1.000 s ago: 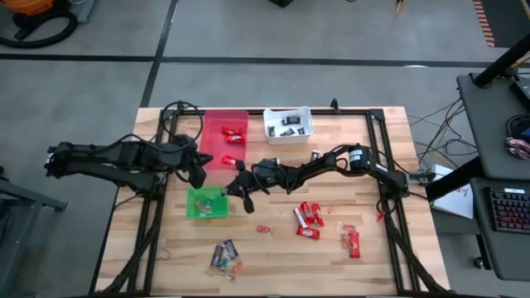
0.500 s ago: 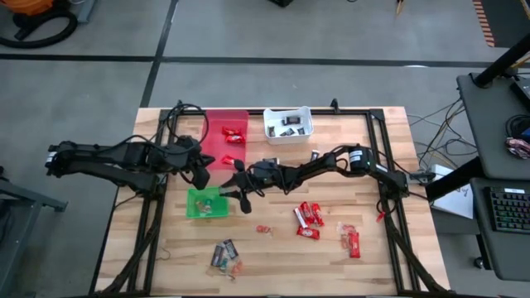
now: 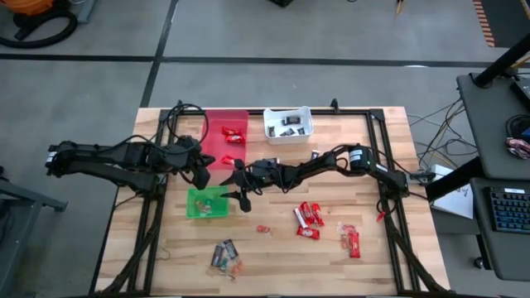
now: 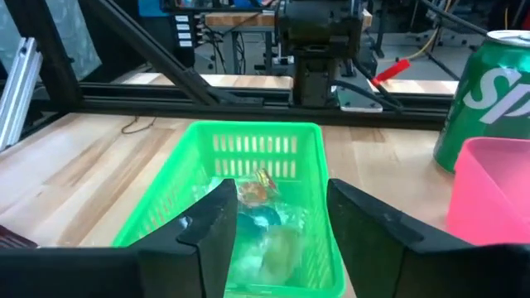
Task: Organize candy in baskets
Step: Put the green gummy into the green bin, then put the brown chocolate into the white bin
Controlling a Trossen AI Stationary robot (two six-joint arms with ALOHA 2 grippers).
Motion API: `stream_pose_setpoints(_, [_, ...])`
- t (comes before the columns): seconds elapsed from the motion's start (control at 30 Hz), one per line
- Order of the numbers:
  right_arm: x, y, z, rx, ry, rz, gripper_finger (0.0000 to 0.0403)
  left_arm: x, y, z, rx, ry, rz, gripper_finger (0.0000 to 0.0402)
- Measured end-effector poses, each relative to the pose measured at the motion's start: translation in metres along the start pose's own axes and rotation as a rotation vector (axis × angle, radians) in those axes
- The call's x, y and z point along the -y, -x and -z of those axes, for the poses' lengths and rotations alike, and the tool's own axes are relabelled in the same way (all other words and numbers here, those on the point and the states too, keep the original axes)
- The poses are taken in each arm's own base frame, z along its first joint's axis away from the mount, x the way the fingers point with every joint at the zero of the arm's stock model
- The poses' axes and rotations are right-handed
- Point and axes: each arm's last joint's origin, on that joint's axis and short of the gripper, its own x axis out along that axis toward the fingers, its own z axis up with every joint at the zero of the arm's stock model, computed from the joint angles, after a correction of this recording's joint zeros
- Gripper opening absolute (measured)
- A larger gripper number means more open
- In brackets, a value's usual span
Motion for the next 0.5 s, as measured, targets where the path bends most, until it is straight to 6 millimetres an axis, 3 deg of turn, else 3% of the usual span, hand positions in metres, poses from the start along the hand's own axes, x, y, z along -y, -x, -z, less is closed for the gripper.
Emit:
stream_pose_setpoints(0.2, [0.001, 0.004, -0.012, -0.010, 0.009, -0.003, 0.0196, 0.001, 0.000, -0.002, 0.016, 0.013, 0.013, 0.0000])
stream_pose_setpoints(0.37, [-0.003, 0.021, -0.047, -0.135, 0.096, -0.023, 0.0190, 0.003, -0.002, -0.002, 0.016, 0.028, 0.026, 0.0000])
stream_pose_setpoints(0.5, [-0.009, 0.050, -0.078, -0.318, 0.137, -0.053, 0.0179, 0.005, -0.006, -0.002, 0.007, 0.084, 0.021, 0.0000])
